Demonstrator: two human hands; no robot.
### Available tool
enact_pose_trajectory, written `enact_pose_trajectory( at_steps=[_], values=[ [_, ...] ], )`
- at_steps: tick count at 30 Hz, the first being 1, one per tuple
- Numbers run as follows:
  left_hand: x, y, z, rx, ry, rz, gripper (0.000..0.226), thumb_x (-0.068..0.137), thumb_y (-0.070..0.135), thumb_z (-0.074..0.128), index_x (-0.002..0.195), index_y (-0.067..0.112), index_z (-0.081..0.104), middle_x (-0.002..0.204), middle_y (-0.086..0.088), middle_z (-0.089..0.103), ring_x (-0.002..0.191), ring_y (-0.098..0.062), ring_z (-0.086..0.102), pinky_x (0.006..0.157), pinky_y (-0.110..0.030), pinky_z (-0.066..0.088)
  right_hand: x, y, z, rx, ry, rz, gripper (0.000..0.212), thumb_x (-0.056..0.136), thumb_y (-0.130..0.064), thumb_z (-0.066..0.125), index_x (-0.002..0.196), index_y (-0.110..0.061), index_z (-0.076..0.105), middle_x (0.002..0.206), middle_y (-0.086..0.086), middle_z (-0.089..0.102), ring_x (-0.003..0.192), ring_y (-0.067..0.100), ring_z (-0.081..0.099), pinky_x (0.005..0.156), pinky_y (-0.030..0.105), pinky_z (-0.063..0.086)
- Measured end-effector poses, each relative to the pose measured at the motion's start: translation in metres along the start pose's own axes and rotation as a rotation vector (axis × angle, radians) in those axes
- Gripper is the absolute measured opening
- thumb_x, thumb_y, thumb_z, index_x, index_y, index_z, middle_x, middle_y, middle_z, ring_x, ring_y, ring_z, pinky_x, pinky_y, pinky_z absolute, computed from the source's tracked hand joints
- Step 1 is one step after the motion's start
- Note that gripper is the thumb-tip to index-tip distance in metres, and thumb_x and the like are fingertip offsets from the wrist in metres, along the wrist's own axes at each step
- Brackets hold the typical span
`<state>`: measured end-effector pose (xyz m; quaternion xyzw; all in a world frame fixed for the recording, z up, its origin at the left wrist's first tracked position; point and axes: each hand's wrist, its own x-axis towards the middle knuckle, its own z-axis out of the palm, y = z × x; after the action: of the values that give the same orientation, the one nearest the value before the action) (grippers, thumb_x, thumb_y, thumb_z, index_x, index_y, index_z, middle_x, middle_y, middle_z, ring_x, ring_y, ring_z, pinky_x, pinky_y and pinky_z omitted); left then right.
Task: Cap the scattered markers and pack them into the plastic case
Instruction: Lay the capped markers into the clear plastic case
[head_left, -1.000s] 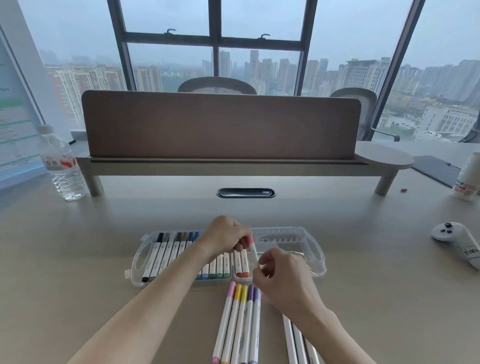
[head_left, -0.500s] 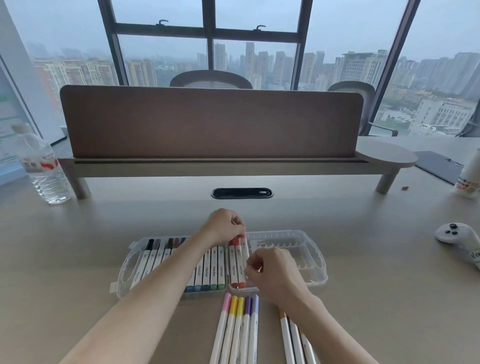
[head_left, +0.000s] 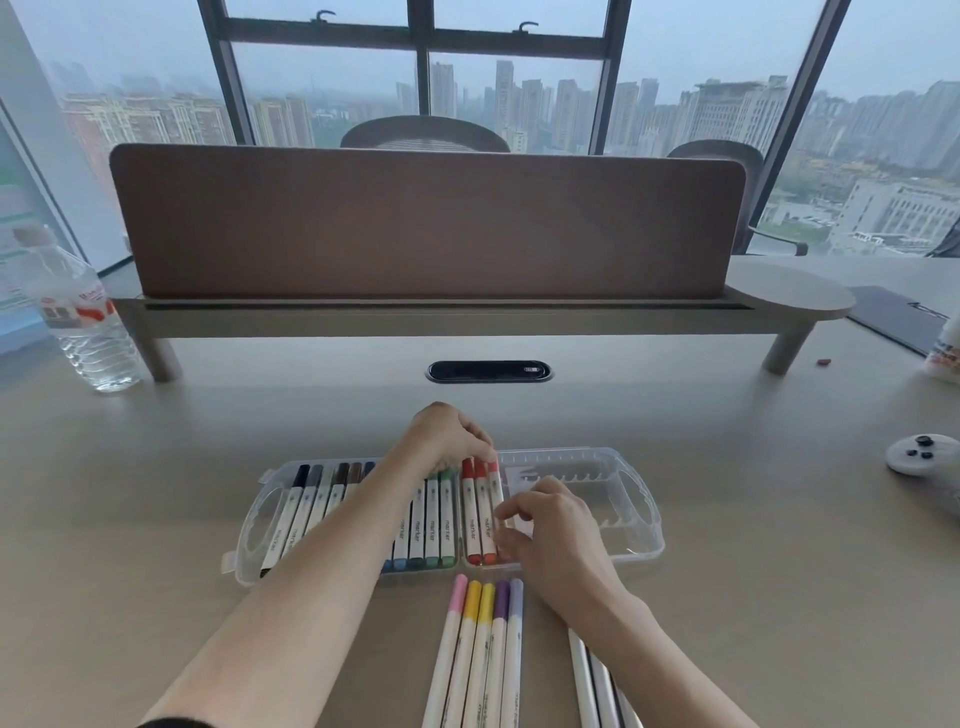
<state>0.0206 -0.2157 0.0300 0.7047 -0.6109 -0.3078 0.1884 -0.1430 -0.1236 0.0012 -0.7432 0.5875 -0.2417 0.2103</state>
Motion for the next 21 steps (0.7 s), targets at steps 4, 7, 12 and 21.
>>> enact_pose_trajectory(
  at_steps=[4,7,12,21],
  values=[
    [0.001,0.005,0.006,0.044,0.04,0.017,0.011,0.082,0.027,0.08,0.09,0.02,0.079,0.086,0.002,0.074,0.074,-0.008,0.067,0.061,-0.022,0.052,-0.003,0.0,-0.001,-0.037,0.002,0.023,0.037,0.091,-0.034,0.069,0.128,-0.029,0.066,0.111,-0.011,0.052,0.101,0.013,0.053,0.09,0.029,0.048],
    [0.005,0.007,0.004,0.14,0.016,-0.022,0.011,0.08,0.031,0.082,0.088,0.023,0.081,0.087,0.002,0.076,0.077,-0.011,0.07,0.076,-0.031,0.061,-0.001,-0.002,-0.007,-0.223,-0.027,-0.007,0.032,0.092,-0.043,0.064,0.123,-0.037,0.067,0.114,-0.011,0.053,0.11,0.015,0.046,0.093,0.033,0.032],
    [0.003,0.011,0.004,0.209,0.03,0.02,0.011,0.08,0.03,0.082,0.087,0.023,0.08,0.088,0.001,0.076,0.078,-0.013,0.072,0.076,-0.032,0.061,0.002,0.0,-0.009,-0.194,-0.064,0.014,0.03,0.091,-0.046,0.066,0.119,-0.038,0.069,0.113,-0.01,0.056,0.112,0.016,0.046,0.084,0.033,0.025],
    [-0.065,-0.024,-0.008,0.032,0.181,0.206,0.011,0.086,0.028,0.076,0.091,0.018,0.077,0.088,0.006,0.073,0.08,-0.004,0.064,0.072,-0.022,0.052,-0.014,0.01,-0.016,-0.051,0.049,-0.03,0.012,0.092,-0.033,0.066,0.097,-0.035,0.077,0.092,-0.014,0.063,0.099,0.014,0.053,0.093,0.038,0.036]
  ],
)
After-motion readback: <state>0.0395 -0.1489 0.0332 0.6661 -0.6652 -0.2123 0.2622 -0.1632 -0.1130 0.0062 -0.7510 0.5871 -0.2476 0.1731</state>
